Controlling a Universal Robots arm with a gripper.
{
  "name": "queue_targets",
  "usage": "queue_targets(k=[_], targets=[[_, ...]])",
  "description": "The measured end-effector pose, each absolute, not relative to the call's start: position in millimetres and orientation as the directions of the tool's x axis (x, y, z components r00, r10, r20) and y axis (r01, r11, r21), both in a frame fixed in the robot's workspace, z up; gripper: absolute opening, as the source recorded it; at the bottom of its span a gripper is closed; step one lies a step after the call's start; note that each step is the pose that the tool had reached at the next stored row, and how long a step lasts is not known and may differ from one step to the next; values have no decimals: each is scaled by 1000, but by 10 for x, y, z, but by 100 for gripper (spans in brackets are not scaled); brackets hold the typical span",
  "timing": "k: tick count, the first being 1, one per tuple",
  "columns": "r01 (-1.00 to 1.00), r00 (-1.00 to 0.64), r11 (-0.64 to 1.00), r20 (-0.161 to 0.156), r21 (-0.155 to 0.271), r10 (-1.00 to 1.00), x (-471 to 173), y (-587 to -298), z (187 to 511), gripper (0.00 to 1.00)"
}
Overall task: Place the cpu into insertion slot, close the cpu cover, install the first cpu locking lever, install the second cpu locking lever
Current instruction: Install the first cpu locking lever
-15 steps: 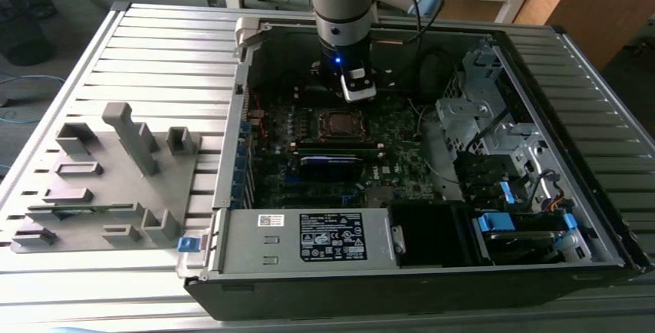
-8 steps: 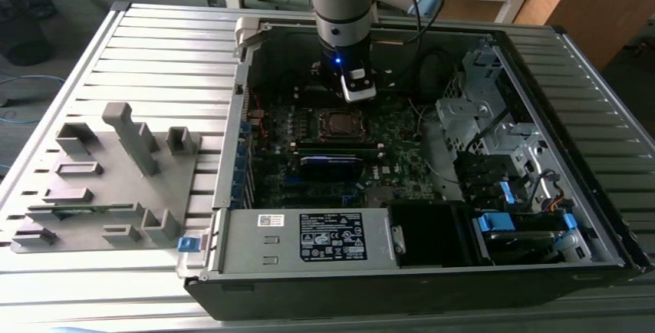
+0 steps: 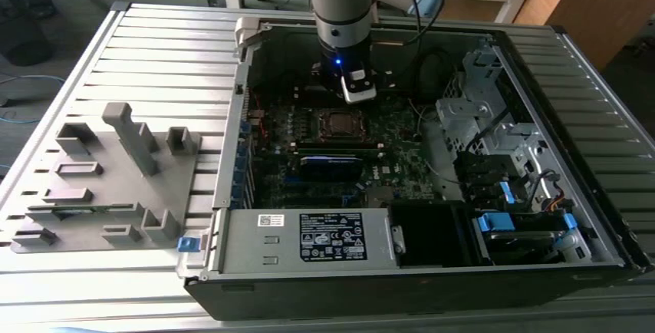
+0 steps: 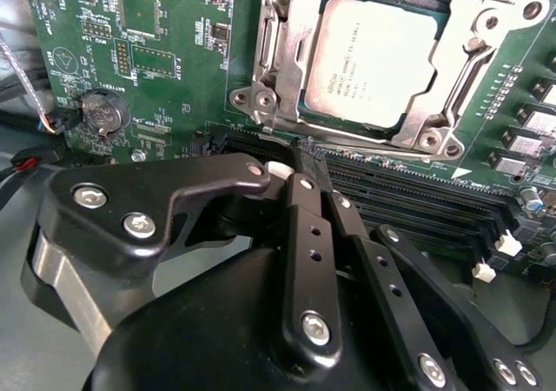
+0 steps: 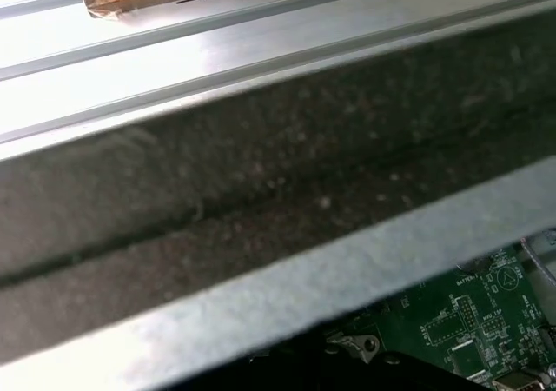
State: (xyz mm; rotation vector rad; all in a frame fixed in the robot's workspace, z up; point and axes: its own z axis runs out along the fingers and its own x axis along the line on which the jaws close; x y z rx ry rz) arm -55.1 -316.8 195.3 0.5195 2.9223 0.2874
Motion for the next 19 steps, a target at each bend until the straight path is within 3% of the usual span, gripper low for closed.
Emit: queue_targets(k=[19], targets=[[328, -924, 919, -126, 218, 360, -551, -3166, 1954, 11]])
